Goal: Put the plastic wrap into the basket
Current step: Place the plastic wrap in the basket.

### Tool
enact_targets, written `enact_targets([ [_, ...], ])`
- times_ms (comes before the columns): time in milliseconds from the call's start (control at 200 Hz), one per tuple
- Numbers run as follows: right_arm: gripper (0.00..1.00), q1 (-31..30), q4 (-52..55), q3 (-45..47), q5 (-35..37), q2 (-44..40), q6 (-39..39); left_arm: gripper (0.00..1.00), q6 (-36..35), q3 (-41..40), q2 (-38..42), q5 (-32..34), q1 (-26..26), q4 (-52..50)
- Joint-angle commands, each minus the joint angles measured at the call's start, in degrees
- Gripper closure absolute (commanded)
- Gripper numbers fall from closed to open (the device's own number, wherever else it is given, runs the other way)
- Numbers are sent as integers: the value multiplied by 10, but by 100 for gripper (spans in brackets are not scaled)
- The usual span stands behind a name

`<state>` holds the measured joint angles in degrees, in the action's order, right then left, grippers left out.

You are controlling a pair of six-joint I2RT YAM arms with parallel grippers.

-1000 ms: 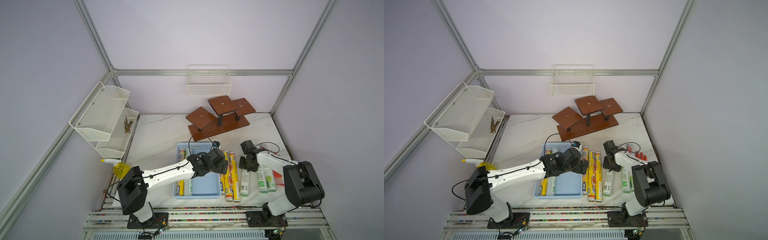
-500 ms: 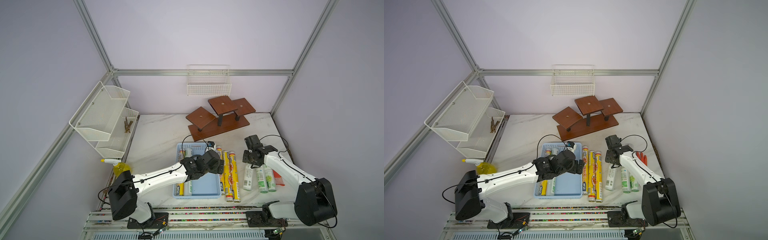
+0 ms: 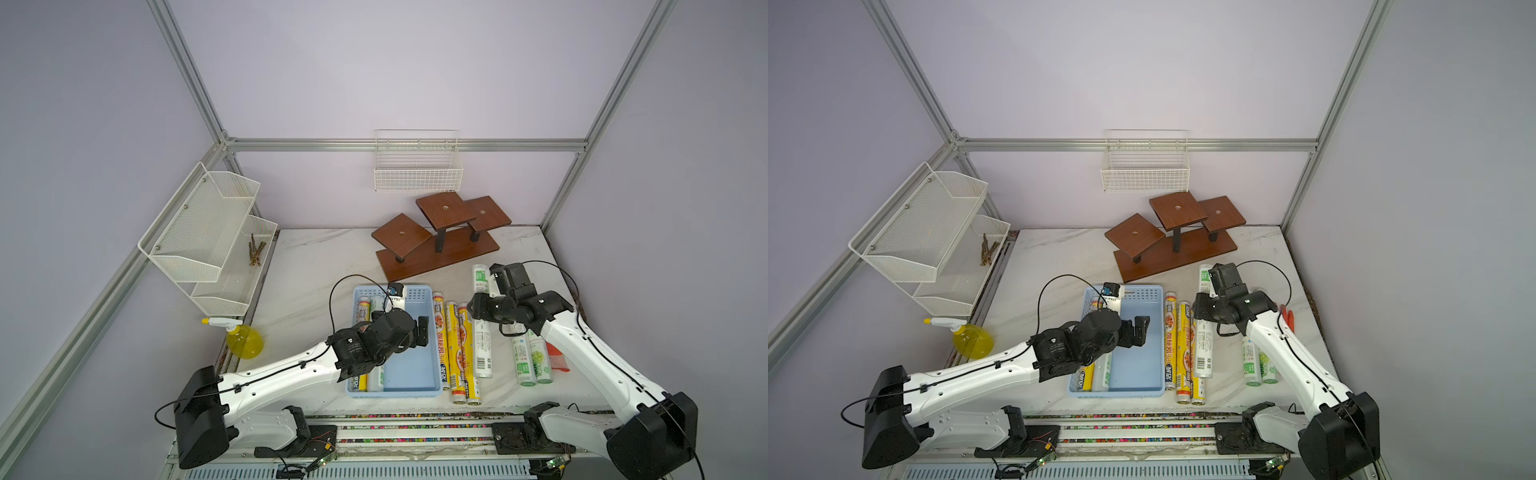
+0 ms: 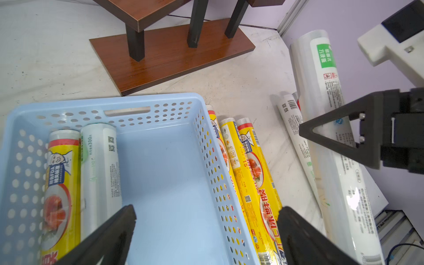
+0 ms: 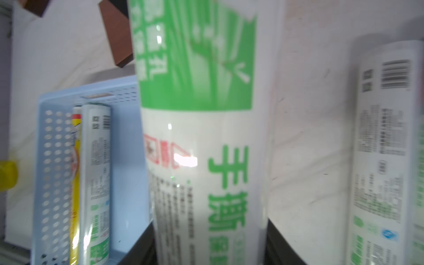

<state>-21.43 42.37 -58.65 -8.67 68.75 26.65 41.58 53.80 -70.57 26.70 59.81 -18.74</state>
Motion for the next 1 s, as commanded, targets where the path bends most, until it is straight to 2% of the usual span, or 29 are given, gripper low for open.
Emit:
enact_targets([
  [0, 66, -41, -121, 3, -107, -6, 67, 0, 10, -10, 30, 41, -8, 10],
  [220, 66, -119, -233, 11, -144, 44, 139, 0, 12, -33, 76, 66, -19, -30],
  [410, 66, -157, -296, 21, -111, 67, 203, 0, 27, -71, 130, 73, -26, -50],
  [510, 66, -167, -333, 36, -96, 79, 243, 0, 22, -91, 154, 61, -35, -52],
  [755, 66, -204, -371, 34, -76, 140, 276, 0, 31, -117, 185, 39, -54, -72],
  [995, 65, -226, -385, 14, -75, 191, 277, 0, 18, -125, 192, -23, -81, -86],
])
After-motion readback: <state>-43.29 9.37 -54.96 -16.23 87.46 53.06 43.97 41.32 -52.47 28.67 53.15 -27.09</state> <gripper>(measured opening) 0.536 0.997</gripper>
